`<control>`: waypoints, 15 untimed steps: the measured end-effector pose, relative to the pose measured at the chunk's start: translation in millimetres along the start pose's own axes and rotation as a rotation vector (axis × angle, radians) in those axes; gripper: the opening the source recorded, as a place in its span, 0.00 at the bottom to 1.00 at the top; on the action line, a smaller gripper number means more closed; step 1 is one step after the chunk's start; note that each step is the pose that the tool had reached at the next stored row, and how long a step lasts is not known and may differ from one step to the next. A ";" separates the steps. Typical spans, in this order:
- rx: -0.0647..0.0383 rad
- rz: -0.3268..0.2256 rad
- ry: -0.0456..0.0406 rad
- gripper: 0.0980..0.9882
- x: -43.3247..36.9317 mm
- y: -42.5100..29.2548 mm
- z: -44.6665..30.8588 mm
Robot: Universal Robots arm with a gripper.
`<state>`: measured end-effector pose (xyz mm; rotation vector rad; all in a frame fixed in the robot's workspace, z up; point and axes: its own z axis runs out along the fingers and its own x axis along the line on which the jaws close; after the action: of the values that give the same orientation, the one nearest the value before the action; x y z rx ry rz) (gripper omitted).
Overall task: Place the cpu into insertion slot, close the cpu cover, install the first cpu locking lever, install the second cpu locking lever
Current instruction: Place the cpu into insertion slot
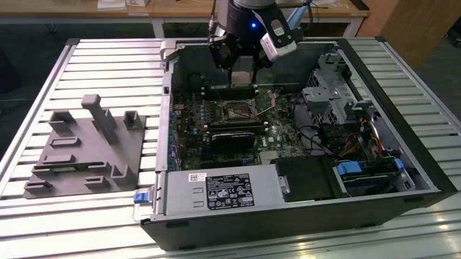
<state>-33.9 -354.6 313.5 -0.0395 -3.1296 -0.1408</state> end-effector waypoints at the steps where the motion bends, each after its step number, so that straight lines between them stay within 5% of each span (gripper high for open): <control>1: 0.000 0.000 0.0000 0.49 0.1 0.1 1.8; 15: 0.001 0.000 0.0000 0.49 0.0 7.1 28.0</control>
<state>-33.9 -345.1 286.2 -0.0393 -3.1296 -0.1393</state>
